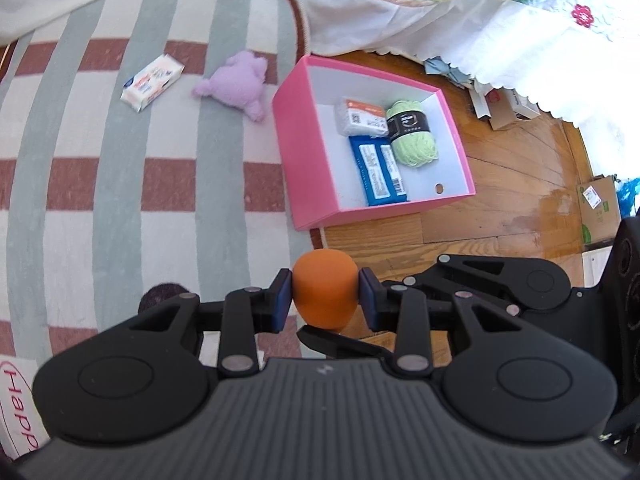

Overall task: Organize objects
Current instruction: 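Carry the orange sponge with the left tool over the pink box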

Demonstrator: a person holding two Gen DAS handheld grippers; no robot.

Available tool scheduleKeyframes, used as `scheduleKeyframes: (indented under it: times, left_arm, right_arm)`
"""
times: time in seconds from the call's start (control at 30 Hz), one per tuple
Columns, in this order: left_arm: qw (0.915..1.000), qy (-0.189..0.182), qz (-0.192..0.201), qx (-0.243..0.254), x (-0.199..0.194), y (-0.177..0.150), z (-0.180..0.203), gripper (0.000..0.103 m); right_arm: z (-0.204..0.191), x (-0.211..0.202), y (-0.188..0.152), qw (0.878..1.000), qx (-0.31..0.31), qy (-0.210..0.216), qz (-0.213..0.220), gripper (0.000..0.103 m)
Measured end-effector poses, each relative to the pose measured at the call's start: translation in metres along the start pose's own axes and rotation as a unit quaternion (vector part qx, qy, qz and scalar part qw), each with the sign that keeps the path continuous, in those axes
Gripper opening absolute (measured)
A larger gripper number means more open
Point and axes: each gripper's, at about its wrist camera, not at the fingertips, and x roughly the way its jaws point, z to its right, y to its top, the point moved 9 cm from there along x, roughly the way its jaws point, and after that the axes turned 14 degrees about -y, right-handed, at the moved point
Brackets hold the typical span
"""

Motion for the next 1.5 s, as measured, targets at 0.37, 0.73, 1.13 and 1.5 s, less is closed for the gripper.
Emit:
scheduleKeyframes:
  times: [0.37,0.73,1.13,1.5]
  left_arm:
    - [0.9991,-0.015,-0.002,0.039,0.035,0.023,0.032,0.034]
    - [0.9982,-0.041,-0.019,0.04,0.105,0.064,0.047,0.034]
    - [0.9979,-0.035,-0.02,0.051,0.176,0.102,0.056,0.034]
    - [0.9942,-0.095,-0.04,0.029,0.243,0.111,0.079,0.035]
  right_arm:
    - [0.043,-0.003,-0.004,0.999,0.023,-0.036,0.03,0.037]
    - [0.11,0.023,-0.011,0.991,0.101,-0.079,0.034,0.037]
    - [0.183,0.06,-0.013,0.979,0.176,-0.097,0.02,0.037]
    - [0.236,0.067,-0.044,0.963,0.2,-0.18,-0.005,0.037]
